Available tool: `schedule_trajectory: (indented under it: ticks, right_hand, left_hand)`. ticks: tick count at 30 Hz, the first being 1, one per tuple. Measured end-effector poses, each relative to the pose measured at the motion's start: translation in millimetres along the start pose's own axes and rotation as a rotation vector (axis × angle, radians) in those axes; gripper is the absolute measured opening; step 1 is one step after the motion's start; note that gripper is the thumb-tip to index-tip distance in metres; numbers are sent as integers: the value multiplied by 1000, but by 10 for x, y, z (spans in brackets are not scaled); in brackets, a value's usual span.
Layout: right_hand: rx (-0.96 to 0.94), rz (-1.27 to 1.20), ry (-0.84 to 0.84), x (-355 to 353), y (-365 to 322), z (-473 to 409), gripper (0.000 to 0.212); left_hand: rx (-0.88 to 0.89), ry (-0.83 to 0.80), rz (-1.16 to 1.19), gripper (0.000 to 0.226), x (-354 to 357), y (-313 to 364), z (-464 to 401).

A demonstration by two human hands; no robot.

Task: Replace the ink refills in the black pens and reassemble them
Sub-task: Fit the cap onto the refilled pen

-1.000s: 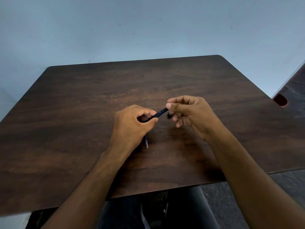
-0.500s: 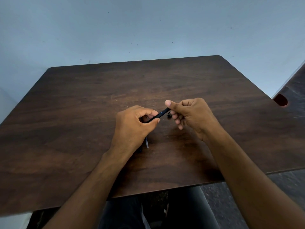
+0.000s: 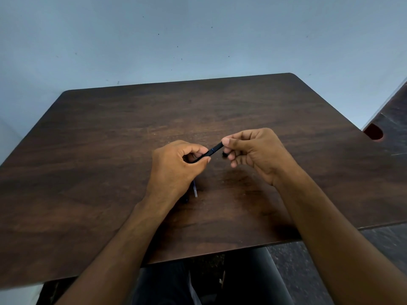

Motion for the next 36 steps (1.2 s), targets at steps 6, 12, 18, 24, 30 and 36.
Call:
schedule_trajectory:
  ticks: [6, 12, 18, 24, 30, 36]
  right_hand:
    - [31, 19, 9, 0, 47, -16, 19]
    - [28, -165, -46, 17, 48, -19, 21]
    - [17, -162, -11, 17, 57, -33, 14]
    - [7, -127, 27, 15, 73, -33, 19]
    - [10, -179, 2, 40, 54, -18, 22]
    - [17, -167, 22, 42, 79, -18, 15]
  left_hand:
    - [6, -2, -1, 19, 6, -11, 22]
    - [1, 7, 17, 18, -8, -13, 21]
    - [-11, -17, 38, 21, 12, 20, 24]
    - [-15, -23, 39, 20, 12, 28, 29]
    - [-65, -18, 93, 20, 1, 1, 26]
    - [-18, -33, 34, 21, 13, 43, 35]
Point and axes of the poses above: each hand's wrist, its own z-axis away from the middle knuckle, its own x-axis out of the palm, y = z × x, the point moved 5 cm from there along -z, towards the middle knuckle
